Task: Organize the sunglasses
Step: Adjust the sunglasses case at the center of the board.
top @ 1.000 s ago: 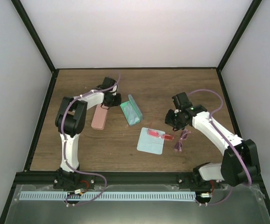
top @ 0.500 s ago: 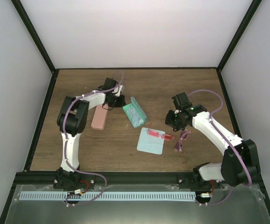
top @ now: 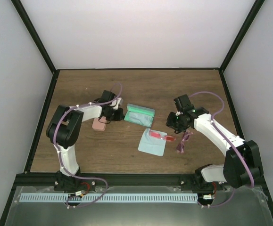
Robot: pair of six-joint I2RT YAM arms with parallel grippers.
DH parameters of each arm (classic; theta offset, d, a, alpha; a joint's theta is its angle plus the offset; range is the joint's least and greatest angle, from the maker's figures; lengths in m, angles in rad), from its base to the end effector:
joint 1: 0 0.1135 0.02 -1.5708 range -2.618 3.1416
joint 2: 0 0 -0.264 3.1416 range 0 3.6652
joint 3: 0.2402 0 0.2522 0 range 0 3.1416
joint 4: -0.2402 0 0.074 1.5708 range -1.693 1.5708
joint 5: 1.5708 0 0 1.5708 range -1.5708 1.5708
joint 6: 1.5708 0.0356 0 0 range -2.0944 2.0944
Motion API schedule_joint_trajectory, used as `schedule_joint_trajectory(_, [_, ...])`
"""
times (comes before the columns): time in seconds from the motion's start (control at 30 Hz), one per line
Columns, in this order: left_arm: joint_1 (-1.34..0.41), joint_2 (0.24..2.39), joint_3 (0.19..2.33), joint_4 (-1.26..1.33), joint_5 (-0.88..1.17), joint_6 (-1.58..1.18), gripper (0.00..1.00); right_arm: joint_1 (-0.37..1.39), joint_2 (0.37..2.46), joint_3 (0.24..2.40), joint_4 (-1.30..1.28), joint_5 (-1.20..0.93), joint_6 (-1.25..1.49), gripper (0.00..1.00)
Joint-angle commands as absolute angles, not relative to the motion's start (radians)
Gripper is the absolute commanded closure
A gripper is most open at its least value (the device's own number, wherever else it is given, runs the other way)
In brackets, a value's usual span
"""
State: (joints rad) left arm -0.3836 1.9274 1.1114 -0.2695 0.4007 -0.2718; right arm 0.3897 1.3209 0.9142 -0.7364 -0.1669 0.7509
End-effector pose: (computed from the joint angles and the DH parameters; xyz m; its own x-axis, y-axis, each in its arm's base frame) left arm 0.3412 -0.1527 0.1291 -0.9280 0.1080 -0.3567 0.2743 0.8458 -0.4576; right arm 0.2278 0.0999 0.2282 -0.9144 0.3518 -0.2001 0.2538 0.8836 0.3935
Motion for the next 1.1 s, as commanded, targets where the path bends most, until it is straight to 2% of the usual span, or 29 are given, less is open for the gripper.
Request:
schedule_joint_trajectory(0.0, [-0.401,1.884,1.034,-0.284,0.374,-0.326,0.96,0.394,1.328,0.910,-0.710,-0.182,0.722,0.70])
schedule_joint_trajectory(0.17, [-0.402,1.819,1.004,-0.294,0.315,-0.358,0.96,0.389,1.319,0.937,-0.731,-0.114,0.725,0.69])
schedule_joint_trajectory(0.27, [-0.402,1.750,1.001,-0.312,0.258,-0.366,0.86,0.357,1.303,0.951,-0.750,-0.086,0.723,0.60])
schedule_joint_trajectory(0.43, [-0.399,1.651,1.001,-0.296,0.280,-0.397,0.85,0.292,1.328,0.946,-0.803,-0.047,0.690,0.50])
schedule_joint_trajectory(0.53, [-0.410,1.594,0.995,-0.268,0.327,-0.432,0.84,0.266,1.370,0.943,-0.824,-0.021,0.667,0.49])
schedule_joint_trajectory(0.63, [-0.469,1.568,0.997,-0.263,0.344,-0.452,0.79,0.248,1.401,0.945,-0.798,-0.015,0.650,0.49])
schedule_joint_trajectory(0.77, [-0.583,1.573,0.988,-0.248,0.339,-0.479,0.54,0.241,1.501,0.982,-0.775,-0.003,0.637,0.50])
schedule_joint_trajectory(1.07, [-0.658,1.540,0.939,-0.219,0.302,-0.538,0.52,0.241,1.690,1.058,-0.730,-0.001,0.599,0.59])
